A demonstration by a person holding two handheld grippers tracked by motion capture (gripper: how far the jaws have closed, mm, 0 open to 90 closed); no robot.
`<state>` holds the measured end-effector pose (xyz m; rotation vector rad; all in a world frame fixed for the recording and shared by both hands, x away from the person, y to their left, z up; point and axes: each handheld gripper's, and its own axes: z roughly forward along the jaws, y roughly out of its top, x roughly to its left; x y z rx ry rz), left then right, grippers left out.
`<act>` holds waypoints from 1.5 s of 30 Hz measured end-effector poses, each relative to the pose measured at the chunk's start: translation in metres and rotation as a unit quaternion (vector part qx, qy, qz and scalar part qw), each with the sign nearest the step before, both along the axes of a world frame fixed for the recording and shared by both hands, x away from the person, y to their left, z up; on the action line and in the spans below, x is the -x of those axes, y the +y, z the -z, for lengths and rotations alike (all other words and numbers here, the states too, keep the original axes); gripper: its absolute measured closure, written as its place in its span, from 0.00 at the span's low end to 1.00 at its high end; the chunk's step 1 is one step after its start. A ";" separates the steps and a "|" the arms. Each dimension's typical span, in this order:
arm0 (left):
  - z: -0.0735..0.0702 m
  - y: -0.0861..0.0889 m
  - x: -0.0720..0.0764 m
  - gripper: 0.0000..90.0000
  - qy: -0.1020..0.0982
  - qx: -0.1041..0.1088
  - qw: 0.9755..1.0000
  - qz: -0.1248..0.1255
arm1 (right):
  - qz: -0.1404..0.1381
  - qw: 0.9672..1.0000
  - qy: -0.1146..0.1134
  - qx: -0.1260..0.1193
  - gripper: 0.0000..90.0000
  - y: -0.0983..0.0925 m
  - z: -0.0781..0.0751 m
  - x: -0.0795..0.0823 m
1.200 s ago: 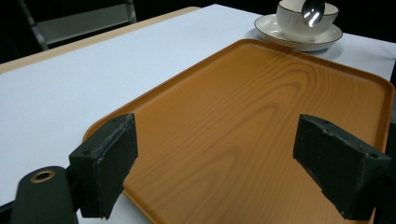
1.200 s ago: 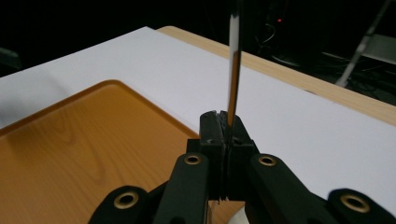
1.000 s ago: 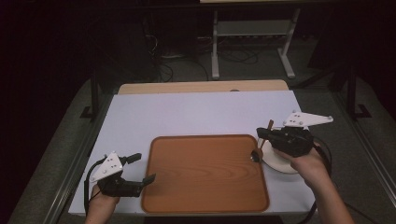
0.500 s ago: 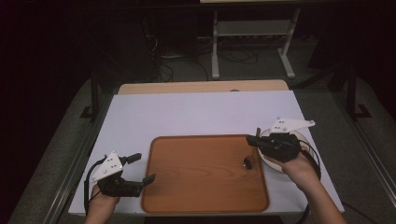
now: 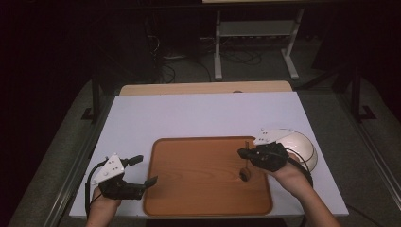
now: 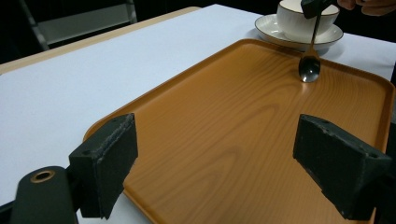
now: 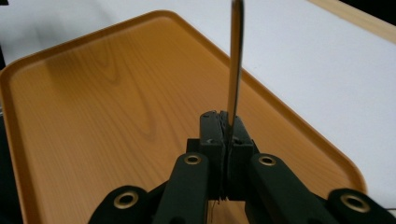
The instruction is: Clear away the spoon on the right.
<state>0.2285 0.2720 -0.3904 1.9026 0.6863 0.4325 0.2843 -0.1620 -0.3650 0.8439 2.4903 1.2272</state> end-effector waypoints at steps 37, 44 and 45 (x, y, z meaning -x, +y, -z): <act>-0.001 0.001 0.001 0.15 -0.009 0.004 1.000 -0.001 | -0.077 0.992 0.048 0.087 0.97 0.072 0.044 -0.027; -0.002 0.001 0.002 0.15 -0.011 0.005 1.000 -0.001 | -0.089 0.989 0.057 0.104 0.97 0.077 0.052 -0.025; -0.002 0.001 0.002 0.15 -0.011 0.006 1.000 -0.001 | -0.090 0.989 0.059 0.106 0.97 0.078 0.054 -0.025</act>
